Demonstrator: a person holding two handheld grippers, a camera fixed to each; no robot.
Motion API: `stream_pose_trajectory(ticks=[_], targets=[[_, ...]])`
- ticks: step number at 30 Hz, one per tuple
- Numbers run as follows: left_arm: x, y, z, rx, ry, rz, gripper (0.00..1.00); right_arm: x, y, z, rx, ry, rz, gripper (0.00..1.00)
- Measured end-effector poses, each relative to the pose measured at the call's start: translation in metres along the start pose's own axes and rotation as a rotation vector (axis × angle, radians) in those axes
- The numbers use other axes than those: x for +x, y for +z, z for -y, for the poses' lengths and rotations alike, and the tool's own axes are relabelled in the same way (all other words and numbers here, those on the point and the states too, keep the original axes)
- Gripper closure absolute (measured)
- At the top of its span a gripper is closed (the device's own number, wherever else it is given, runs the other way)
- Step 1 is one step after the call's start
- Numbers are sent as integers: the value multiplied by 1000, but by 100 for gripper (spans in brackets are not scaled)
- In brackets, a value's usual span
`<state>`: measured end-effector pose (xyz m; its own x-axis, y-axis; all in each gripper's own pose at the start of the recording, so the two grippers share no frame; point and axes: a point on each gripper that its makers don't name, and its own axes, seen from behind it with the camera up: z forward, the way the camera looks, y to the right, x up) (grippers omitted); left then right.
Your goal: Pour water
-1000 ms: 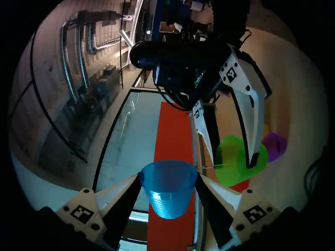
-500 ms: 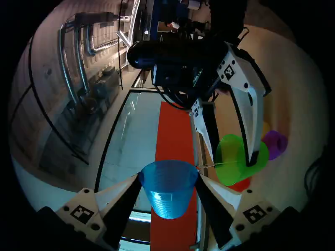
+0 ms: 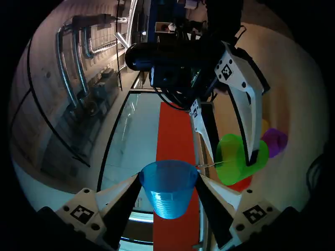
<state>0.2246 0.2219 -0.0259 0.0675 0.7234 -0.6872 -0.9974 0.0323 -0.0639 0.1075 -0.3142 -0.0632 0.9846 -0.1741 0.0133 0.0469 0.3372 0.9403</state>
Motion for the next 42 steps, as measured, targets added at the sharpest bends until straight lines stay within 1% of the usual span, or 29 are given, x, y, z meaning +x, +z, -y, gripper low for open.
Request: stream_pose_trajectory(ticks=[6,23,42], targets=[[2,-3,-3,2,9,0,12,0,0,0,0,0,-1,5],[3,-3,-3,5,20,0,13,0,-1,-2,-2,-4,1,5],[10,-7,-6,7,31,0,13,1,-5,-3,-7,-6,-2,5]])
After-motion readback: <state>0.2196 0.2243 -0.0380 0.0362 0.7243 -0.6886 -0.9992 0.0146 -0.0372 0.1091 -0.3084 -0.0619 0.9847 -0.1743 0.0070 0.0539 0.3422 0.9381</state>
